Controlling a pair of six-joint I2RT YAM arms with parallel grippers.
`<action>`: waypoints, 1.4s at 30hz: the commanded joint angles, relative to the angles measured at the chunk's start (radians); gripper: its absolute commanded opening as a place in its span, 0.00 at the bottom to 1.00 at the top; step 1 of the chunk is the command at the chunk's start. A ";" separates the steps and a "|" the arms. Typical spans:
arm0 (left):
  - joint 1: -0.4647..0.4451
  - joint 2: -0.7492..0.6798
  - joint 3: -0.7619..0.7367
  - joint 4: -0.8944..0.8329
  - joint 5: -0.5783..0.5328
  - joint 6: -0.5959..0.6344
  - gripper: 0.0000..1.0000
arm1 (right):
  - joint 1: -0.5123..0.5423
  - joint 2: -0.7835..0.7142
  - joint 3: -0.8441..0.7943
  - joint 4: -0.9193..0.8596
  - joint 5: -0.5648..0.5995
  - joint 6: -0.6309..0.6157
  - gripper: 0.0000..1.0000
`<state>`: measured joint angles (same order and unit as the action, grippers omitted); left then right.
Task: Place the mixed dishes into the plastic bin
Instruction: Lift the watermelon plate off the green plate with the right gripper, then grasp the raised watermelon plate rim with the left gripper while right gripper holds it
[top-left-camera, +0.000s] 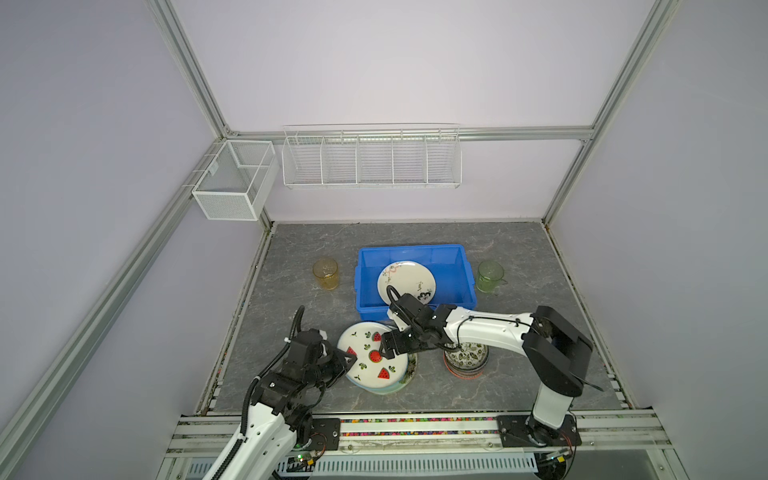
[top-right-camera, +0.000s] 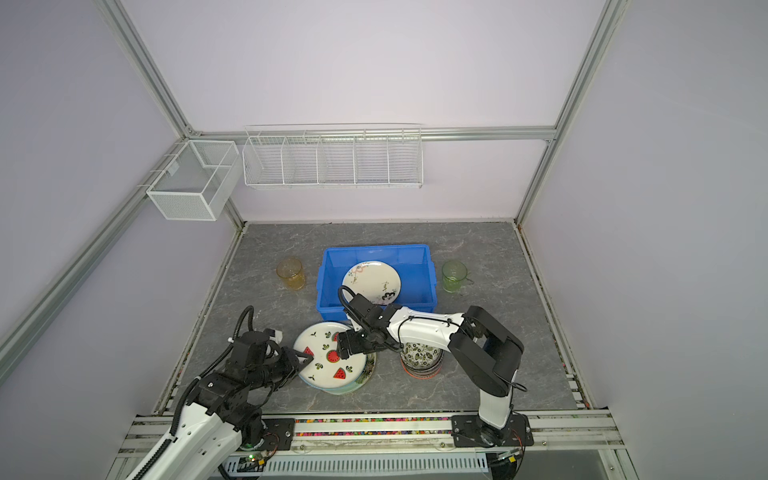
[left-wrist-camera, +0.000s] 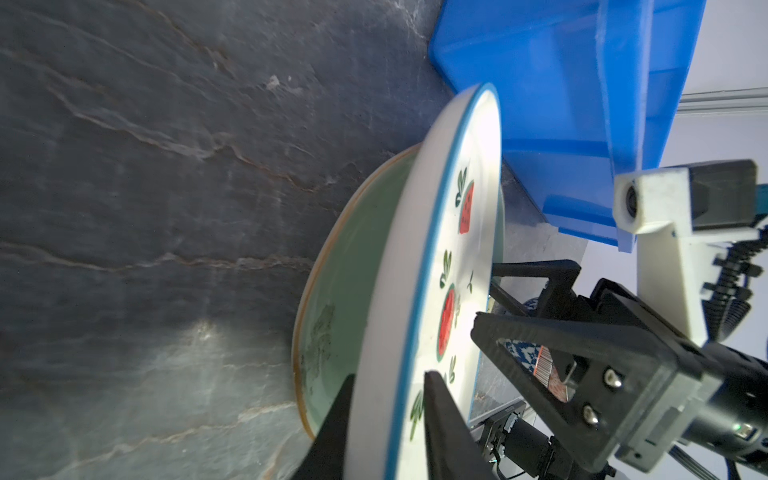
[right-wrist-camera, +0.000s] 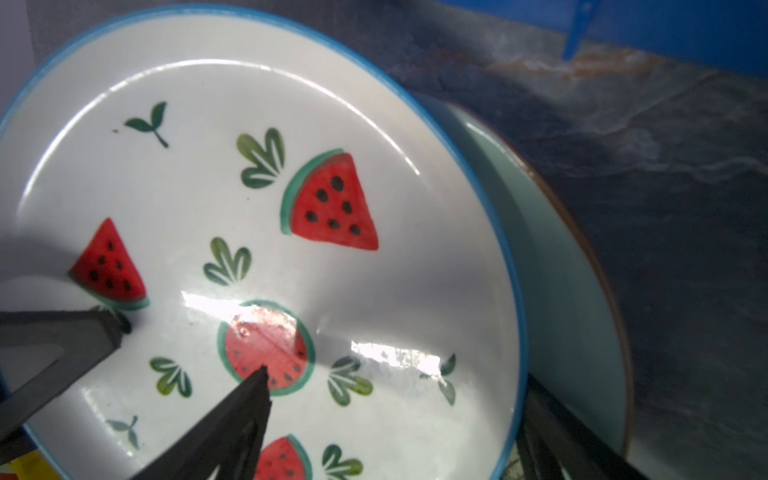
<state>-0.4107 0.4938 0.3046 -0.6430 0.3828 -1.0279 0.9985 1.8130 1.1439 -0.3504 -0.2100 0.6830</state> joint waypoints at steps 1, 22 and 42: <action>-0.004 -0.020 0.031 0.009 0.028 -0.004 0.25 | 0.016 -0.018 0.036 0.006 -0.020 -0.010 0.91; -0.004 -0.108 0.138 -0.068 0.053 0.036 0.00 | -0.045 -0.274 0.058 -0.168 0.009 -0.016 0.88; -0.004 0.077 0.238 0.535 0.388 0.042 0.00 | -0.320 -0.735 -0.222 -0.129 -0.242 0.016 0.90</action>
<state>-0.4110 0.5503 0.4923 -0.3172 0.6758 -0.9916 0.6941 1.1110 0.9489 -0.5243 -0.3801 0.6777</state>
